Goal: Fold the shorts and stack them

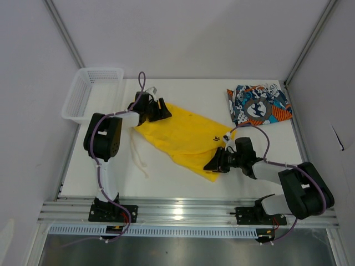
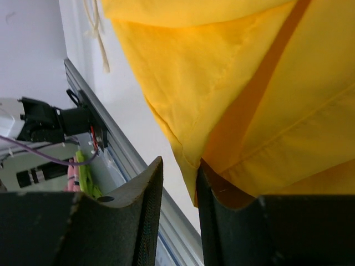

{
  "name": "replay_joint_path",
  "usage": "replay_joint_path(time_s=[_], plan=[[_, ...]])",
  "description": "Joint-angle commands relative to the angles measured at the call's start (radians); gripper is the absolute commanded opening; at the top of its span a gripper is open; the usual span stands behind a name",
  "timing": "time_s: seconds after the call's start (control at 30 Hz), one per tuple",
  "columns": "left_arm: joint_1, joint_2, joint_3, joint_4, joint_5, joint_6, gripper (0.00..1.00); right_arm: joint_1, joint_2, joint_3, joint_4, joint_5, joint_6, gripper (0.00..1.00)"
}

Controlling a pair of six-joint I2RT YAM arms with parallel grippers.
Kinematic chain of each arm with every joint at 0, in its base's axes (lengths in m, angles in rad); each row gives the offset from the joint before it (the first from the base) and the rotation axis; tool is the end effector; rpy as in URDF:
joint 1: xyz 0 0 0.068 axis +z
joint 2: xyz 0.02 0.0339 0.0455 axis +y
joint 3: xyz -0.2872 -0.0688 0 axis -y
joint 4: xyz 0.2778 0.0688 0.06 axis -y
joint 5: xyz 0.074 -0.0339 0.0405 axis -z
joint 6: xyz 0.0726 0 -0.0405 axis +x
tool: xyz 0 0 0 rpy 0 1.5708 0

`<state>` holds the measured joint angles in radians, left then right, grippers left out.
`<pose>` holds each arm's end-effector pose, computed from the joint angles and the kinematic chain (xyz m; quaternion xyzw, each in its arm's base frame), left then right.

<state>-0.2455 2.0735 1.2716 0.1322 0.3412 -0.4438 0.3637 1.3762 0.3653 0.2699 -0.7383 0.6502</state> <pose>0.4852 -0.1466 0.1188 -0.0142 0.8901 -0.2888 0.3523 0.2229 0.1371 0.1056 -0.0221 0.8655 0.4712 0.1683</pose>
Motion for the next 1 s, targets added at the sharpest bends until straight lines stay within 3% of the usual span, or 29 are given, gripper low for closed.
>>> replay_joint_path(time_s=[0.0, 0.13, 0.67, 0.97], plan=[[0.003, 0.03, 0.008, -0.031, -0.022, 0.013, 0.69, 0.047, -0.087, -0.037, 0.037, 0.03, -0.049, 0.33], [0.003, 0.03, 0.012, -0.036, -0.024, 0.013, 0.69, 0.083, -0.135, -0.049, 0.022, 0.076, -0.063, 0.41], [0.003, 0.03, 0.011, -0.037, -0.024, 0.014, 0.69, 0.084, 0.006, 0.018, 0.129, 0.123, -0.055, 0.5], [0.002, 0.028, 0.011, -0.036, -0.025, 0.016, 0.69, 0.057, 0.072, 0.037, 0.202, 0.157, -0.02, 0.46]])
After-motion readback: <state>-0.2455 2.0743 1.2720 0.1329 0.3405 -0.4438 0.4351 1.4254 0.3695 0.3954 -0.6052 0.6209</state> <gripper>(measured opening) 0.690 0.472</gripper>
